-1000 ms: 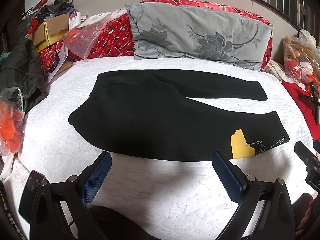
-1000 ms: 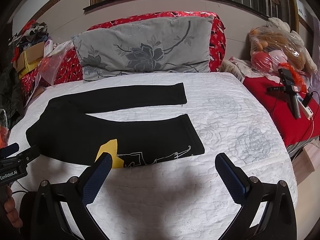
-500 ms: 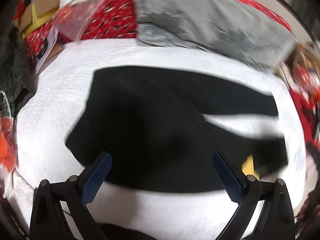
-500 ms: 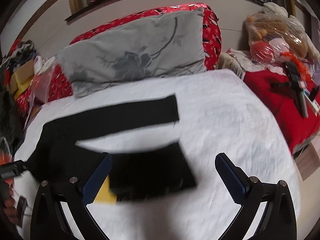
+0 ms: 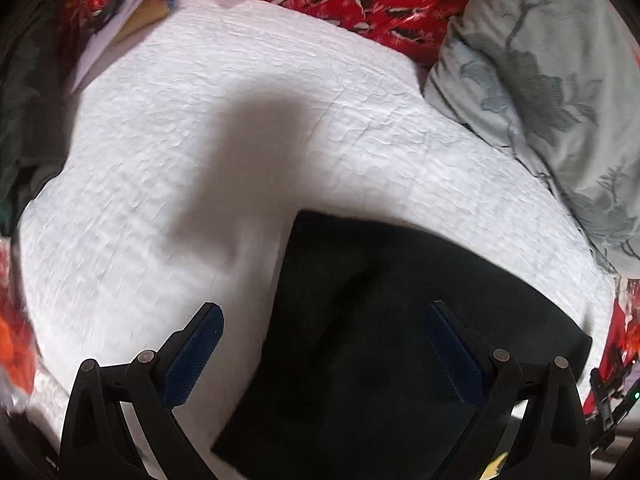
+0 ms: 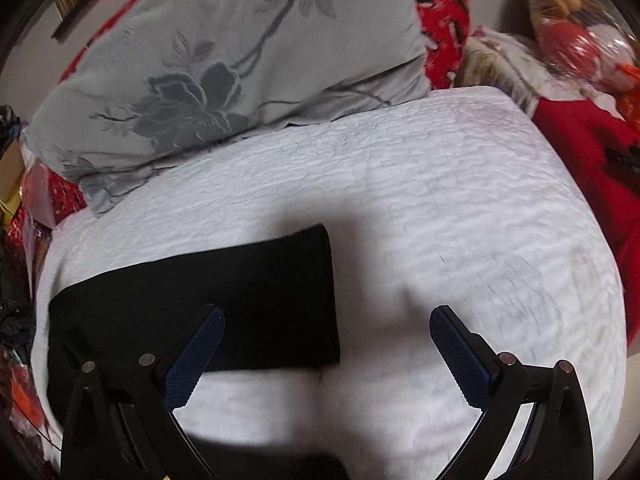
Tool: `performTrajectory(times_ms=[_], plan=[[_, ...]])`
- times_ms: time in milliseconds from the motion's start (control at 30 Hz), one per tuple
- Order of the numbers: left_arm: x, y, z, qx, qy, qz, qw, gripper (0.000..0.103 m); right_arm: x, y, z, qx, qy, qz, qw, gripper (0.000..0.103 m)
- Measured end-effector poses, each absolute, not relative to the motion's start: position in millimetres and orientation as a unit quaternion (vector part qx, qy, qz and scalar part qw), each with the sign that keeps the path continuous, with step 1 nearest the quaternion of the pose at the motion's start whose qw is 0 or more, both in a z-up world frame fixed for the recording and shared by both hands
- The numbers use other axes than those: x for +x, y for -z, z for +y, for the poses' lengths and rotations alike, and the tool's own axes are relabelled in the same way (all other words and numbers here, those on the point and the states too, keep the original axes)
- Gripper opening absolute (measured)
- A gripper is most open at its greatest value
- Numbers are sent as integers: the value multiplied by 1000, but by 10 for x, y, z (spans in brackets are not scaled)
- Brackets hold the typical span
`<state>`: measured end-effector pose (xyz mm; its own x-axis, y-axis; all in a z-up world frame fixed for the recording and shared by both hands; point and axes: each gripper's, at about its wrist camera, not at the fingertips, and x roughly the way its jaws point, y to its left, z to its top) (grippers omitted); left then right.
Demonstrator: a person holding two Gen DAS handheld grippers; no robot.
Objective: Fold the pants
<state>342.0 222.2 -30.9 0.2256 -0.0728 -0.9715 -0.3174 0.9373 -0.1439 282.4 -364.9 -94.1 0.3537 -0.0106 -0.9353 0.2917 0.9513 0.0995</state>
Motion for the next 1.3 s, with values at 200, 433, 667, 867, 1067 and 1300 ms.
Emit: performTrajectory(times_ms=[200, 433, 667, 867, 1067, 1300], plan=[[3696, 666, 2201, -143, -56, 624, 766, 101, 3172, 1230, -3610, 112, 64, 586, 800, 102], [3809, 920, 2162, -123, -63, 640, 756, 78, 3324, 1371, -3479, 96, 24, 596, 797, 73], [3842, 823, 1969, -88, -87, 621, 774, 31, 3308, 1239, -3490, 74, 35, 586, 806, 11], [3648, 416, 1931, -99, -85, 581, 803, 30, 3177, 943, -3419, 71, 33, 550, 831, 9], [3233, -8, 1849, -90, -79, 542, 832, 30, 2912, 569, -3363, 79, 23, 505, 859, 9], [2490, -414, 1841, -89, -68, 517, 848, 30, 2369, 292, -3315, 85, 6, 470, 878, 9]])
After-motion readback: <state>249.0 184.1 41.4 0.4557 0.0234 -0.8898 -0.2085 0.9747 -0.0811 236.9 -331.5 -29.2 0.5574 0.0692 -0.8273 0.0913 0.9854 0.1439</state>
